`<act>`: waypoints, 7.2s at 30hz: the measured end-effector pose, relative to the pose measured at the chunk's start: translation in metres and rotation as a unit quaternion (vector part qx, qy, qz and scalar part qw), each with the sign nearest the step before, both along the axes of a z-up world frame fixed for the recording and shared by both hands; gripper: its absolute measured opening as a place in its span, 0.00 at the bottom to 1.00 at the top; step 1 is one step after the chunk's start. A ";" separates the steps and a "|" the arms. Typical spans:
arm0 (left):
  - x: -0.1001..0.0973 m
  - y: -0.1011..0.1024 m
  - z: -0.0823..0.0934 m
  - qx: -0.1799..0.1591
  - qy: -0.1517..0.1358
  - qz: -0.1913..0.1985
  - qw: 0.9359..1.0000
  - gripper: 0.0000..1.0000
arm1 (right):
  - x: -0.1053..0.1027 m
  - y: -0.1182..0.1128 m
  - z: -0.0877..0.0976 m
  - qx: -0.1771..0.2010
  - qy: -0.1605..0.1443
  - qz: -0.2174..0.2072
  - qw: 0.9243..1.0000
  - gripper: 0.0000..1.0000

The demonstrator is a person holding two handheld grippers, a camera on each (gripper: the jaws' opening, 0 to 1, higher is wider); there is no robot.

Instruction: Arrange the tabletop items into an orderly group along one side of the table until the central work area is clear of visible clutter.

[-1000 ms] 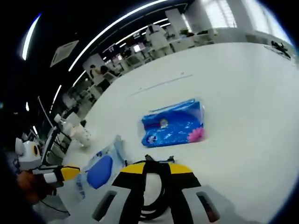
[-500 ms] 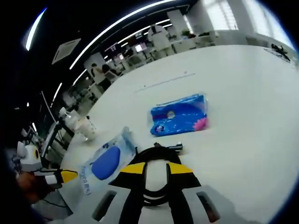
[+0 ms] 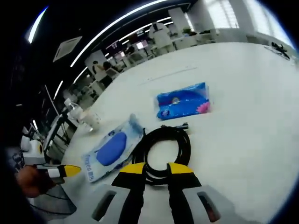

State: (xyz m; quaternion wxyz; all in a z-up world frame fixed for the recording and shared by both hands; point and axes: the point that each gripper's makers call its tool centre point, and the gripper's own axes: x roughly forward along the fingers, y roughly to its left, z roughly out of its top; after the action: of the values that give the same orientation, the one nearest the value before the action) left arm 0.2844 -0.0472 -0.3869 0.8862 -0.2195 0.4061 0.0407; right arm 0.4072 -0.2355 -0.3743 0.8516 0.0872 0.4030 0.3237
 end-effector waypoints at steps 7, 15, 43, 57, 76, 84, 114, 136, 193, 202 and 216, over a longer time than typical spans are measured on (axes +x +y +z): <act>-0.001 -0.010 -0.002 -0.017 -0.001 -0.006 1.000 0.14 | -0.010 0.003 0.007 0.007 -0.006 0.012 1.000 0.18; -0.003 -0.011 -0.006 -0.027 0.001 -0.003 1.000 0.15 | -0.024 -0.005 0.008 0.006 -0.010 0.016 1.000 0.20; 0.001 -0.025 -0.024 -0.009 0.009 -0.044 0.999 0.12 | -0.075 -0.021 0.011 0.002 -0.005 0.013 1.000 0.29; 0.005 -0.032 -0.025 -0.016 0.006 -0.047 0.999 0.09 | -0.075 -0.028 0.010 0.008 -0.003 -0.003 1.000 0.30; 0.003 -0.014 -0.022 -0.017 -0.003 -0.016 1.000 0.01 | -0.085 -0.020 0.006 0.008 0.008 0.007 1.000 0.29; -0.003 -0.006 -0.020 -0.009 0.002 -0.008 1.000 0.00 | -0.084 -0.018 0.005 0.010 0.012 0.009 1.000 0.29; -0.063 0.011 -0.016 0.036 0.036 -0.030 0.998 0.00 | -0.079 0.021 -0.001 0.011 0.019 0.064 0.998 0.30; -0.075 0.040 -0.013 0.002 0.023 0.058 0.998 0.07 | -0.070 0.079 0.000 0.007 0.029 0.123 0.992 0.29; -0.061 0.023 -0.008 -0.022 0.013 0.040 0.999 0.00 | -0.047 0.092 -0.021 -0.040 0.053 0.133 0.989 0.00; -0.023 0.013 0.014 -0.021 -0.013 0.010 1.000 0.00 | -0.030 0.086 -0.007 -0.034 0.023 0.136 0.990 0.00; 0.060 0.022 0.010 -0.032 -0.040 -0.009 0.999 0.00 | 0.028 0.065 0.009 -0.032 -0.002 0.103 0.994 0.00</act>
State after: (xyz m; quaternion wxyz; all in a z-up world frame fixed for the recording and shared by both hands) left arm 0.3441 -0.0250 -0.3766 0.8945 -0.2456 0.3734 0.0107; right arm 0.4349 -0.1703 -0.3649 0.8168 0.0171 0.4183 0.3969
